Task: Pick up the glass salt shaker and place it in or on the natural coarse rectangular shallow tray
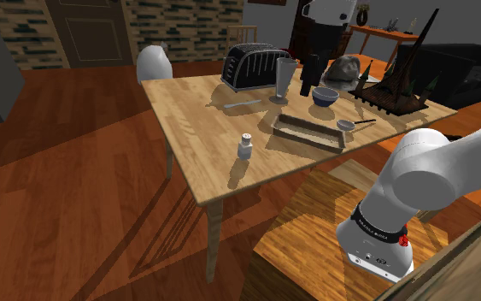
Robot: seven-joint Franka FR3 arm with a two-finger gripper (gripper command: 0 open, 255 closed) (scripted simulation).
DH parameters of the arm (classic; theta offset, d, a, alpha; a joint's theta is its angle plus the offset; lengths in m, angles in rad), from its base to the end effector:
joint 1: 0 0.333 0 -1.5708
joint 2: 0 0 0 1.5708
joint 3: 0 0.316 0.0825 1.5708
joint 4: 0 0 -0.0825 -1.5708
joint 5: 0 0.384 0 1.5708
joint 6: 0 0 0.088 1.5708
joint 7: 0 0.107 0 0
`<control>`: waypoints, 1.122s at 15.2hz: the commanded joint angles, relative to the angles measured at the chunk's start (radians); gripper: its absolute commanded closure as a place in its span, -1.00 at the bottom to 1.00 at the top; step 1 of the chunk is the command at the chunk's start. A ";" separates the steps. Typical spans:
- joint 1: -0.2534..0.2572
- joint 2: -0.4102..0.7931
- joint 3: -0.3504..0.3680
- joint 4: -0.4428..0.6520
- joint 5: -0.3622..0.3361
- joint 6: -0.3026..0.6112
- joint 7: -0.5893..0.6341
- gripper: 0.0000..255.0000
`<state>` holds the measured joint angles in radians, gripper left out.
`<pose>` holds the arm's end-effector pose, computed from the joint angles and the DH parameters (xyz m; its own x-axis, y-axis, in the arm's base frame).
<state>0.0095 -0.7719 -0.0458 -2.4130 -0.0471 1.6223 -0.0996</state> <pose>0.3133 -0.0195 0.5633 0.9966 0.0792 -0.0207 0.0795 -0.9967 0.0130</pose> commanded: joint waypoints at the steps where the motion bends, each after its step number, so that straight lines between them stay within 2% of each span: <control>1: 0.000 0.000 0.000 0.000 0.000 0.000 0.000 -1.00; 9: 0.034 0.202 0.041 -0.062 0.033 0.283 0.047 -1.00; 17: 0.062 0.473 0.081 -0.030 0.051 0.541 0.090 -1.00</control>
<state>0.0675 -0.3420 0.0289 -2.4582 0.0019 2.1311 -0.0172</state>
